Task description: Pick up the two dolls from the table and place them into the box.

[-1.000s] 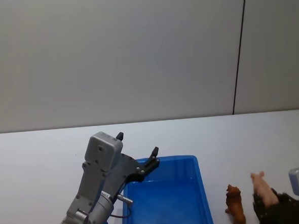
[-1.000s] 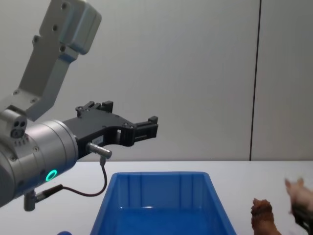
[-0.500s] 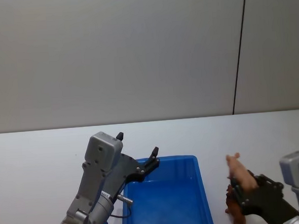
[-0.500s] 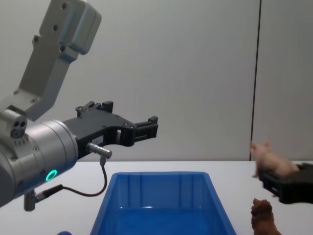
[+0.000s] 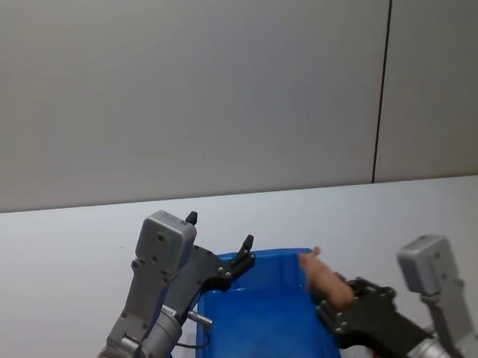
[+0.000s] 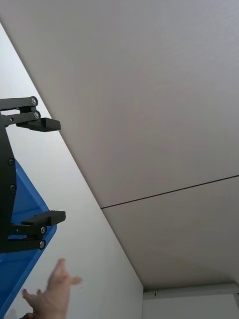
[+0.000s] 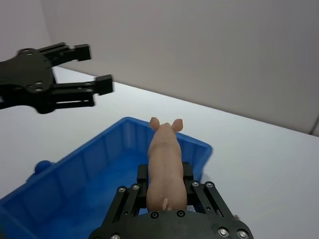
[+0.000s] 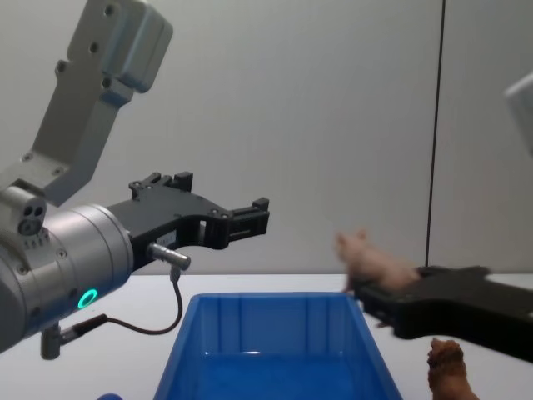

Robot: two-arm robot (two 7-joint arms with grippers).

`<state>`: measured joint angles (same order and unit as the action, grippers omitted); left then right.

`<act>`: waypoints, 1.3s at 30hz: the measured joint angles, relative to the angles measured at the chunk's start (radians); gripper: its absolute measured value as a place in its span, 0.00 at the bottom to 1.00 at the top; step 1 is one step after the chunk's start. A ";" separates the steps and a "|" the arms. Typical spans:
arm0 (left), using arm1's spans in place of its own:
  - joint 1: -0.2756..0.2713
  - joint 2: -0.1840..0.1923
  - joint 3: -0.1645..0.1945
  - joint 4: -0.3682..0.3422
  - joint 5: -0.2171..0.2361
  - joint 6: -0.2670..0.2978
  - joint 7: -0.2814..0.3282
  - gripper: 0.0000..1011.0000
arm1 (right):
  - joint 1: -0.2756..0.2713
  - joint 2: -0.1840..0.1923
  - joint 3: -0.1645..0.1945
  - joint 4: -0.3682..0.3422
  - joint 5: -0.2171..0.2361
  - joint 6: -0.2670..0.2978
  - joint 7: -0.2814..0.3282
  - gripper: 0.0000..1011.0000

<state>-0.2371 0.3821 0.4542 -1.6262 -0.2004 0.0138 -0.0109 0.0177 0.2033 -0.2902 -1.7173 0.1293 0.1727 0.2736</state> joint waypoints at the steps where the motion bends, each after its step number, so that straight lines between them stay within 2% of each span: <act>1: 0.000 0.000 0.000 0.000 0.000 0.000 0.000 0.99 | 0.012 -0.008 -0.007 0.013 -0.005 0.003 0.023 0.38; 6: 0.000 0.000 0.000 0.000 0.000 0.000 0.000 0.99 | 0.046 -0.034 -0.025 0.055 -0.020 0.017 0.082 0.39; 11: 0.000 0.000 0.000 0.000 0.000 0.000 0.000 0.99 | 0.081 -0.059 -0.040 0.104 -0.035 0.028 0.128 0.56; 13: 0.000 0.000 0.000 0.000 0.000 0.000 0.000 0.99 | 0.089 -0.065 -0.043 0.115 -0.038 0.029 0.135 0.61; 14: 0.000 0.000 0.000 0.000 0.000 0.000 0.000 0.99 | 0.097 -0.071 -0.046 0.125 -0.040 0.029 0.140 0.68; 18: 0.000 0.000 0.000 0.000 0.000 0.000 0.000 0.99 | 0.108 -0.079 -0.051 0.141 -0.045 0.030 0.146 0.75; 20: 0.000 0.000 0.000 0.000 0.000 0.000 0.000 0.99 | 0.113 -0.083 -0.053 0.146 -0.048 0.031 0.146 0.83; 24: 0.000 0.000 0.000 0.000 0.000 0.000 0.000 0.99 | 0.117 -0.086 -0.055 0.150 -0.051 0.031 0.137 0.95; 27: 0.000 0.000 0.000 0.000 0.000 0.000 0.000 0.99 | 0.114 -0.085 -0.056 0.148 -0.053 0.030 0.116 0.99; 39: 0.000 0.000 0.000 0.000 0.000 0.000 0.000 0.99 | 0.067 -0.061 -0.045 0.093 -0.046 0.026 0.000 0.99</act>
<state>-0.2371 0.3821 0.4542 -1.6262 -0.2004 0.0138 -0.0109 0.0843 0.1428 -0.3356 -1.6241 0.0828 0.1983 0.2735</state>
